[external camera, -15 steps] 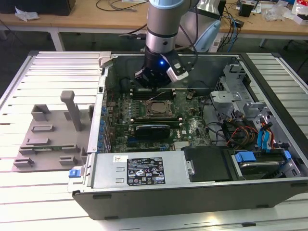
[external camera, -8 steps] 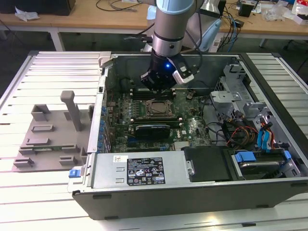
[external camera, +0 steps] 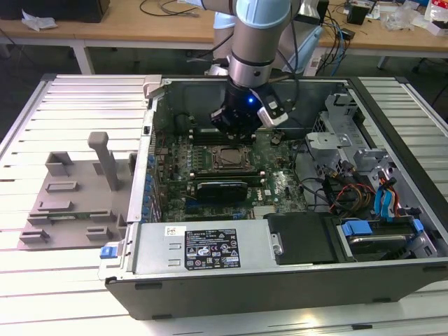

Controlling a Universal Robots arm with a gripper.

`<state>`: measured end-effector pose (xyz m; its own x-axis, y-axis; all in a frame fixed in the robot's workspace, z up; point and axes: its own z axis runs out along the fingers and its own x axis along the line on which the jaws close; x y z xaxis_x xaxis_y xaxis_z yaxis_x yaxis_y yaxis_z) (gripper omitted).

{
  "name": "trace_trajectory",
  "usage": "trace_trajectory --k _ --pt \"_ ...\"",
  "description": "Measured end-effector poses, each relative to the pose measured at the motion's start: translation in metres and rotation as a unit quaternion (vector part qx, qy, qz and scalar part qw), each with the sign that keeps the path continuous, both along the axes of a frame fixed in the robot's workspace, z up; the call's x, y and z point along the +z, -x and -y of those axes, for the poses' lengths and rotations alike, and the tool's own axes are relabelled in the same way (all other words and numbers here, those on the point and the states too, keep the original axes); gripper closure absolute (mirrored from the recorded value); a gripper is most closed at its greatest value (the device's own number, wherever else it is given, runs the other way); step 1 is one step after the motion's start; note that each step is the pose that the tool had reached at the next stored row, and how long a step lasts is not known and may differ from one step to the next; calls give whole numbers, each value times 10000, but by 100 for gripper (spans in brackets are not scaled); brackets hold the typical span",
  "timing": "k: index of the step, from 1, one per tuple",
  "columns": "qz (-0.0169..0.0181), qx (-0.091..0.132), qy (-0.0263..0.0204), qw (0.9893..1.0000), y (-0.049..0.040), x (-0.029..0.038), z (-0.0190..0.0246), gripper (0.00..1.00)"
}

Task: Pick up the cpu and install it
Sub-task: 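Install the first cpu locking lever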

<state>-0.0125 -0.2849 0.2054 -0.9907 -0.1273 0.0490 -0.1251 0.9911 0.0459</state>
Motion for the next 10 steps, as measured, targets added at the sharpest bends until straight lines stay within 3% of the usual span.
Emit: trace_trajectory --k 10 --pt "-1 -10 -2 10000 -38 -34 14 89"
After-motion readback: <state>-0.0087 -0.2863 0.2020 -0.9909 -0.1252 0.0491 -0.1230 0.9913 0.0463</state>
